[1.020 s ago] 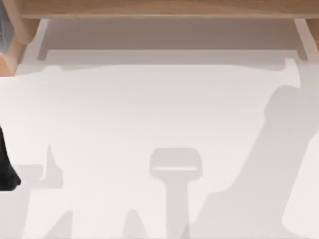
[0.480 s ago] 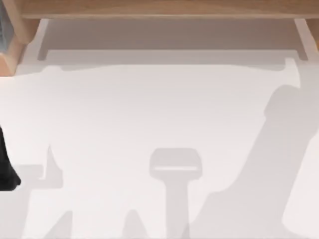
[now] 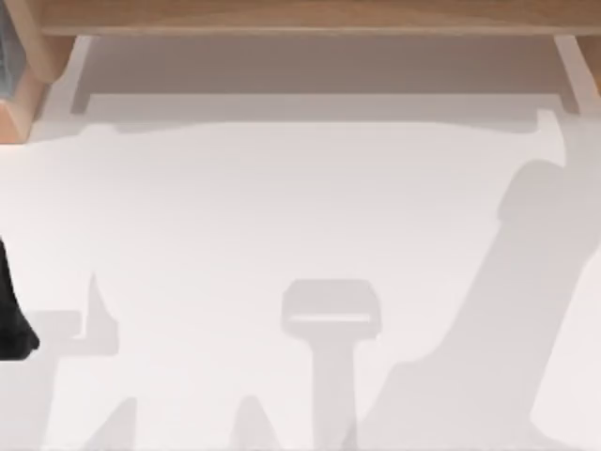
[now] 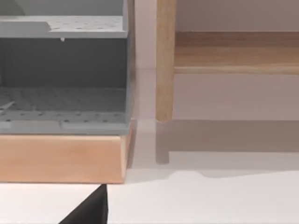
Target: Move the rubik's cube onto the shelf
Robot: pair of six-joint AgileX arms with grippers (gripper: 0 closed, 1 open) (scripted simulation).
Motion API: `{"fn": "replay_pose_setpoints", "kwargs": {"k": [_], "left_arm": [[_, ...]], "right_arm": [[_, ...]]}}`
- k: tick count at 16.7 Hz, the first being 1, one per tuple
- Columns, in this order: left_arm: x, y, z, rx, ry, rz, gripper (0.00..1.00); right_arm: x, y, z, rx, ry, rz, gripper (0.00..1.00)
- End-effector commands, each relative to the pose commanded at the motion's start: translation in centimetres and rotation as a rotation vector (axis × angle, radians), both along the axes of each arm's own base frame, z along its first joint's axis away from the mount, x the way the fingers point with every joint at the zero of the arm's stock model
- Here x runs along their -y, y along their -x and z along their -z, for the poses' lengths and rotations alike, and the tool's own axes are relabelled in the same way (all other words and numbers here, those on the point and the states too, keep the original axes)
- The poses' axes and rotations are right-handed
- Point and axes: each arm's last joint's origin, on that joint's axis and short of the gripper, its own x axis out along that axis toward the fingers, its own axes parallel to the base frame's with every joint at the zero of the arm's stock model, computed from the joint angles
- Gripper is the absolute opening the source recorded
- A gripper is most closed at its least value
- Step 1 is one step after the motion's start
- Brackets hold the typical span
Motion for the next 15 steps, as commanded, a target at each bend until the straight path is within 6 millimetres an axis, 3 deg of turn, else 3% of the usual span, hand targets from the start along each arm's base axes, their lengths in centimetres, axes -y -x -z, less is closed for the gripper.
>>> {"fn": "replay_pose_setpoints", "kwargs": {"k": [4, 12, 15], "left_arm": [[0.0, 0.0, 0.0, 0.0, 0.0, 0.0, 1.0], [0.0, 0.0, 0.0, 0.0, 0.0, 0.0, 1.0], [0.0, 0.0, 0.0, 0.0, 0.0, 0.0, 1.0]], "right_arm": [[0.2, 0.0, -0.3, -0.001, -0.001, 0.004, 0.0], [0.2, 0.1, -3.0, 0.001, 0.0, 0.005, 0.0], [0.1, 0.1, -3.1, 0.002, 0.0, 0.006, 0.0]]}}
